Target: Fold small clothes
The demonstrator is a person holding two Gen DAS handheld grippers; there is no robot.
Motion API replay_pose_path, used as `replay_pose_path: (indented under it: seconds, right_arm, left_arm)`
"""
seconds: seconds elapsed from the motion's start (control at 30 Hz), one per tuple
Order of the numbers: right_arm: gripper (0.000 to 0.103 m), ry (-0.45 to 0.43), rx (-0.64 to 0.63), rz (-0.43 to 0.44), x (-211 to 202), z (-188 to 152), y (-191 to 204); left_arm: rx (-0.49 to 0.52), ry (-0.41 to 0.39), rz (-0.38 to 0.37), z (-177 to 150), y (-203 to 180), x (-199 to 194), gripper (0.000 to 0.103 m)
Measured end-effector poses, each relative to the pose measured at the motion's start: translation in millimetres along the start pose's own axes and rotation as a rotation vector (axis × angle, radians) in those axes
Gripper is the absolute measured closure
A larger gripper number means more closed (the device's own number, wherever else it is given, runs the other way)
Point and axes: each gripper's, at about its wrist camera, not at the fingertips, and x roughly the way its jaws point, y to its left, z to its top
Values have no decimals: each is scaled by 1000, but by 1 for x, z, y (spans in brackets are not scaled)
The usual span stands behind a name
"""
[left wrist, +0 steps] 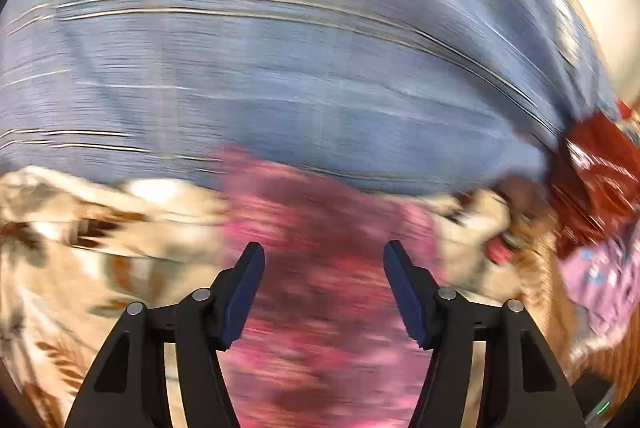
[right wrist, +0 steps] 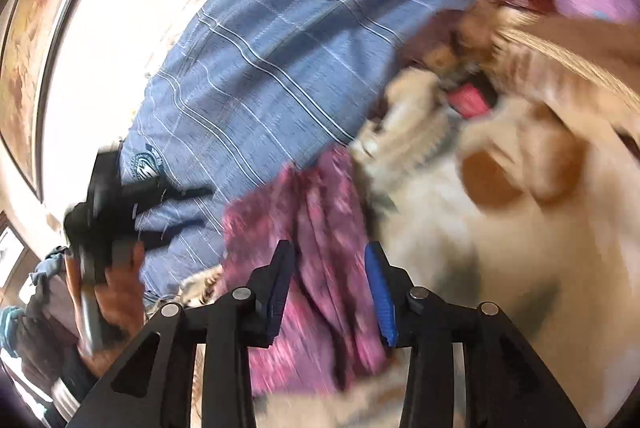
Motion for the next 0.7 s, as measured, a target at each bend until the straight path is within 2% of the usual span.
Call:
replay_pose_path:
  seconds: [0.13, 0.23, 0.37, 0.4, 0.43, 0.47, 0.5, 0.57, 0.63, 0.7]
  right_arm:
    - [51, 163, 15, 133, 75, 38, 12]
    - [49, 252, 35, 87, 128, 47, 19]
    - [47, 369, 35, 20, 182, 45, 21]
    - [63, 375, 19, 11, 188, 43, 22]
    - [83, 364, -26, -5, 189, 42, 28]
    - [98, 362, -64, -4, 186, 43, 33]
    - [98, 348, -97, 20, 179, 47, 39]
    - [99, 248, -136, 44, 155, 61, 47]
    - [99, 228, -136, -13, 154, 68, 42]
    - [98, 262, -149, -102, 167, 63, 31]
  left_arm:
    - [-150, 110, -35, -5, 58, 34, 43]
    - [-231, 166, -80, -8, 82, 69, 43]
    - [-279, 213, -147, -11, 93, 114, 44]
    - [-284, 220, -169, -12, 94, 119, 57]
    - [-285, 221, -201, -12, 93, 122, 66]
    - [-278, 209, -230, -12, 89, 122, 70]
    - [-263, 184, -232, -10, 86, 121, 70]
    - [-218, 128, -216, -8, 78, 123, 69]
    - [-193, 111, -170, -6, 70, 133, 65]
    - [-176, 141, -122, -7, 64, 154, 64]
